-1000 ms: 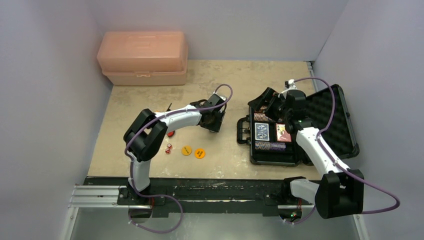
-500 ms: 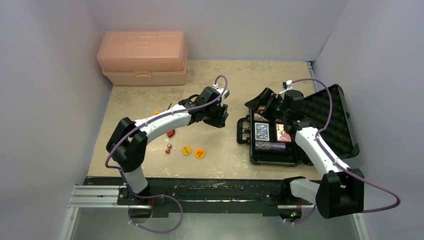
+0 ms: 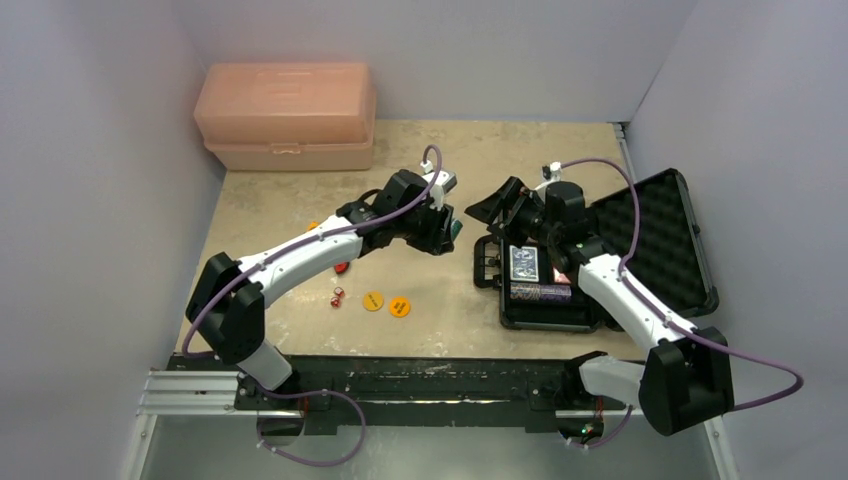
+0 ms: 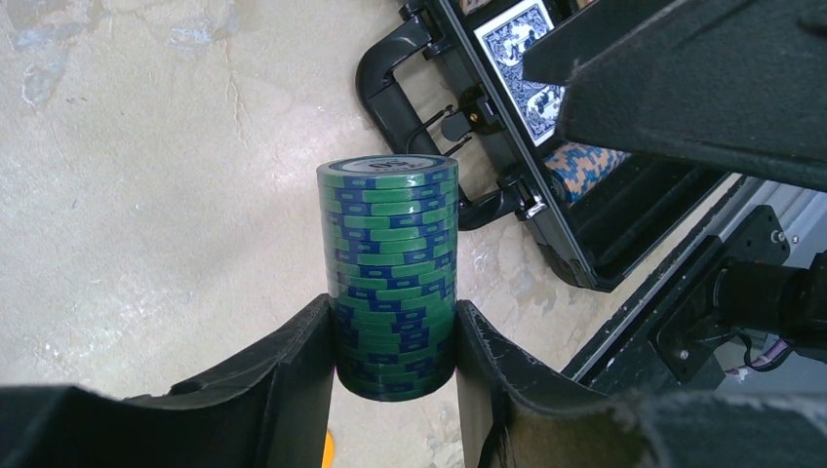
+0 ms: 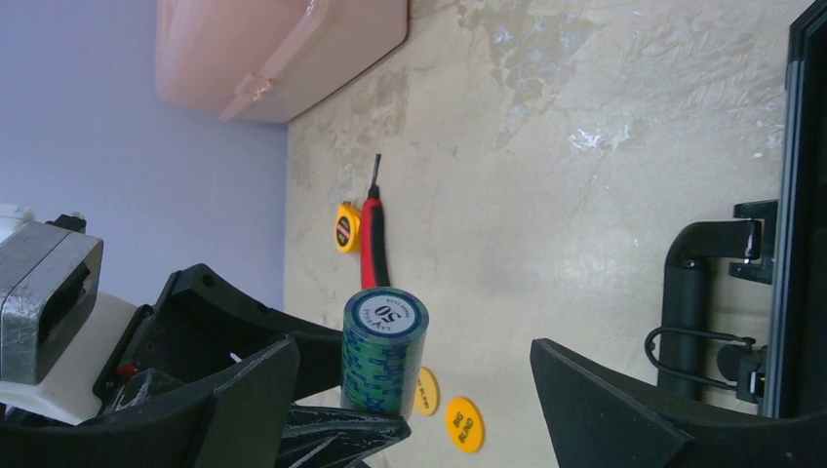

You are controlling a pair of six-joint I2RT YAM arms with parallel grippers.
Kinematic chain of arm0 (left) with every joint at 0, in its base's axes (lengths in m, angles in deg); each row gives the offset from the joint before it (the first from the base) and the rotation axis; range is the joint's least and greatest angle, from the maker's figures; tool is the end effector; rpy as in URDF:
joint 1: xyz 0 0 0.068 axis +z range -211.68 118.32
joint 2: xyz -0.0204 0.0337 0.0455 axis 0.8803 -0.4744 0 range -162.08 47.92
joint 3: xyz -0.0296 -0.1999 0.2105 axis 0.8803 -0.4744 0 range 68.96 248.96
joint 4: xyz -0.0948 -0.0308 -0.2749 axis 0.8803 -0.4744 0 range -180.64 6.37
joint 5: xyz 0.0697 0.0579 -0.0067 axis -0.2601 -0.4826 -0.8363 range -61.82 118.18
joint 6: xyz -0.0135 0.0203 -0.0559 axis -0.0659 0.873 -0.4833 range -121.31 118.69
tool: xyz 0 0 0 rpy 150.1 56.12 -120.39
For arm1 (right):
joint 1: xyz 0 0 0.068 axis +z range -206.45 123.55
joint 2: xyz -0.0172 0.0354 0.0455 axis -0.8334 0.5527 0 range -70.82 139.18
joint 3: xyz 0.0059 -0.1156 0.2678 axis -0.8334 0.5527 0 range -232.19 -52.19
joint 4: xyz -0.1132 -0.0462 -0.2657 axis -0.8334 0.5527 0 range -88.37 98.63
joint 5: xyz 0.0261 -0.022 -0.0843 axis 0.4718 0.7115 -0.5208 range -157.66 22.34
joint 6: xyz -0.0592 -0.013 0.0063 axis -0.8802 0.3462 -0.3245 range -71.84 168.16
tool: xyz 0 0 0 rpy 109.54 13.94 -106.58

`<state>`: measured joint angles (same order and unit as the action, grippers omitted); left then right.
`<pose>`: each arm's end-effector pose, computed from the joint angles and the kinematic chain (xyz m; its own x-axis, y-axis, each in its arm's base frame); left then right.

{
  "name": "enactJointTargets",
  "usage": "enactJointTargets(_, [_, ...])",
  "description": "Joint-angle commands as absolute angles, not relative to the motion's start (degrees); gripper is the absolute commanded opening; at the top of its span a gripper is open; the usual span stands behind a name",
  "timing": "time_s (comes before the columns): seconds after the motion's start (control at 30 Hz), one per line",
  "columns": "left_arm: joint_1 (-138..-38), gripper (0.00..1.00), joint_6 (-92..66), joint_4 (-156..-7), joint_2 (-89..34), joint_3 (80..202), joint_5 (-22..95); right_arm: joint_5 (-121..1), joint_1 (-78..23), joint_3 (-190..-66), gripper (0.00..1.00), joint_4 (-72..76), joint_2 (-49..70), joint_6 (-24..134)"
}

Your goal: Pack up texas hold em set

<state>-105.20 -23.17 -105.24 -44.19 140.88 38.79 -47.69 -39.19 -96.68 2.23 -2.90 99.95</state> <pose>0.2847 -0.2818 0.2781 -0.7376 0.1958 -0.6462 0.5406 0.7446 -0.3915 0.2810 0.1036 0.2733 -0.6938 0.5577 -0.4557 -0.0511 0.5930 0.8036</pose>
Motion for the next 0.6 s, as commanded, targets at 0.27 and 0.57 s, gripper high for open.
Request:
enactJointTargets(0.27, [-105.19,0.00,-24.14,-96.72,-38.48,139.80,41.99,-49.37,-35.89,-96.62,0.90,-3.46,-2.88,108.41])
enactJointTargets(0.57, [-105.19,0.00,-25.08,-95.14,-37.99,140.20,43.65,-50.75,-33.46,-96.22,0.81,-3.75,-2.47,110.57])
